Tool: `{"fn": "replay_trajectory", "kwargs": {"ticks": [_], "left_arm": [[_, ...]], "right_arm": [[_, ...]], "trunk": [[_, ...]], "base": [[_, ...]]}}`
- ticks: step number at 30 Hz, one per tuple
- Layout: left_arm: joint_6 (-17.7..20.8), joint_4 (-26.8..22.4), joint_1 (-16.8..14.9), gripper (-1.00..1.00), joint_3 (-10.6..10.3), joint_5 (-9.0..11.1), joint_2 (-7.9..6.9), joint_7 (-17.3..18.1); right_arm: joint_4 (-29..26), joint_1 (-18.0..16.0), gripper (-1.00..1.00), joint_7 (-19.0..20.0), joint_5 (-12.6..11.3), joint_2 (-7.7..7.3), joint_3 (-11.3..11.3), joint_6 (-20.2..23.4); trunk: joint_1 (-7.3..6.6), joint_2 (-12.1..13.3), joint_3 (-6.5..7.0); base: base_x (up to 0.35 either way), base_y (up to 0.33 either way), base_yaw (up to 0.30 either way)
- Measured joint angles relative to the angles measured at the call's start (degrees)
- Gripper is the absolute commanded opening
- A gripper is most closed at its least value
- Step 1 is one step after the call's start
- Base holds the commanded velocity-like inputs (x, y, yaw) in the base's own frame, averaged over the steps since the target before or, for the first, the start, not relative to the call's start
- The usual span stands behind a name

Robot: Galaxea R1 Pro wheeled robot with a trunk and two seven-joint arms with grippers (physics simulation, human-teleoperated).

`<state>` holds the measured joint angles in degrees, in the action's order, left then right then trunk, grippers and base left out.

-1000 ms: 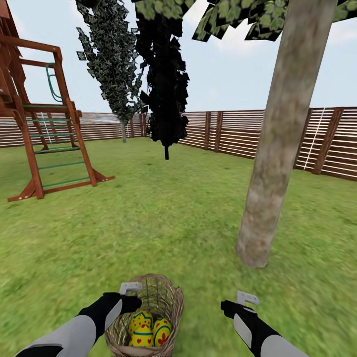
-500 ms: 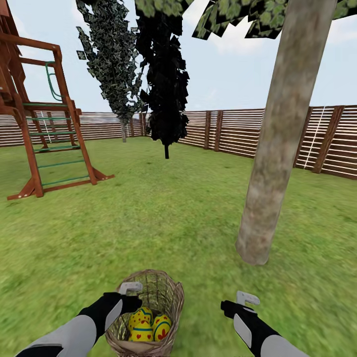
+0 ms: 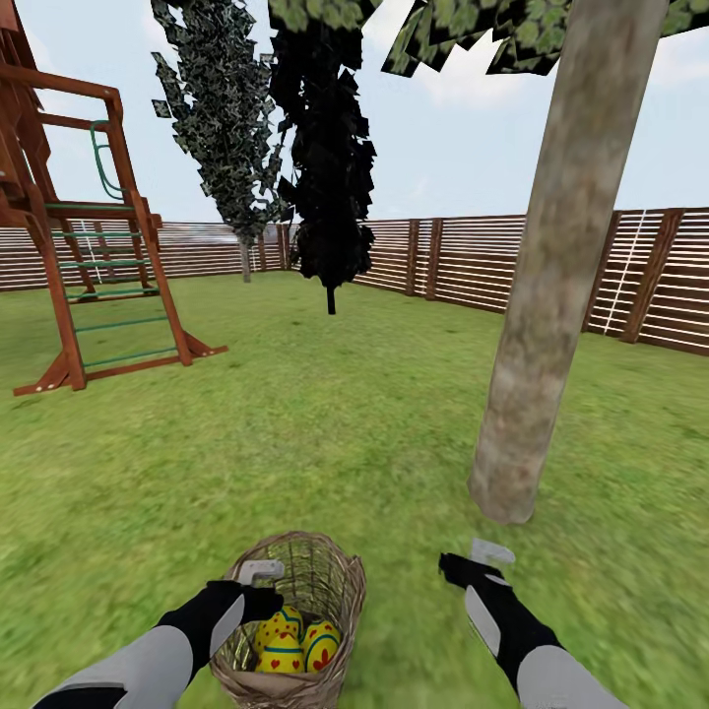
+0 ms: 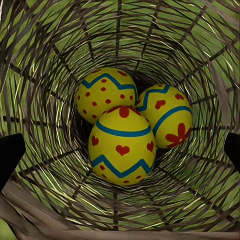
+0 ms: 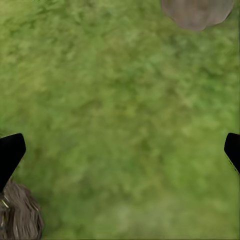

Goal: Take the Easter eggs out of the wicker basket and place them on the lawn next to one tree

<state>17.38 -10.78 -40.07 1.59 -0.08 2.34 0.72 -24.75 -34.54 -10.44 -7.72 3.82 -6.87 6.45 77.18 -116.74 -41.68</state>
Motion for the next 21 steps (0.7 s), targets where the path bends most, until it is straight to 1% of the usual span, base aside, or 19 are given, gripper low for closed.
{"fn": "replay_trajectory", "kwargs": {"ticks": [5,8,14,21], "left_arm": [[-0.5,0.0,0.0,1.00,0.0,0.0,-0.04,0.0],[-0.7,0.0,0.0,1.00,0.0,0.0,-0.05,0.0],[-0.8,0.0,0.0,1.00,0.0,0.0,-0.01,-0.1],[-0.8,0.0,0.0,1.00,0.0,0.0,0.02,-0.1]], "right_arm": [[-3.0,0.0,1.00,0.1,0.0,0.06,-1.2,3.4],[-4.4,0.2,1.00,0.1,0.1,0.05,-1.5,4.1],[-6.5,3.0,1.00,0.2,0.0,0.01,-1.8,4.6],[-7.4,4.1,1.00,0.3,0.0,-0.07,-1.9,4.7]], "trunk": [[0.00,0.0,0.00],[0.00,0.0,0.00],[-0.01,0.0,0.00],[-0.01,0.0,0.00]], "base": [[0.000,0.000,0.000],[0.024,0.000,0.000],[0.096,0.000,0.000],[0.084,0.000,0.000]]}}
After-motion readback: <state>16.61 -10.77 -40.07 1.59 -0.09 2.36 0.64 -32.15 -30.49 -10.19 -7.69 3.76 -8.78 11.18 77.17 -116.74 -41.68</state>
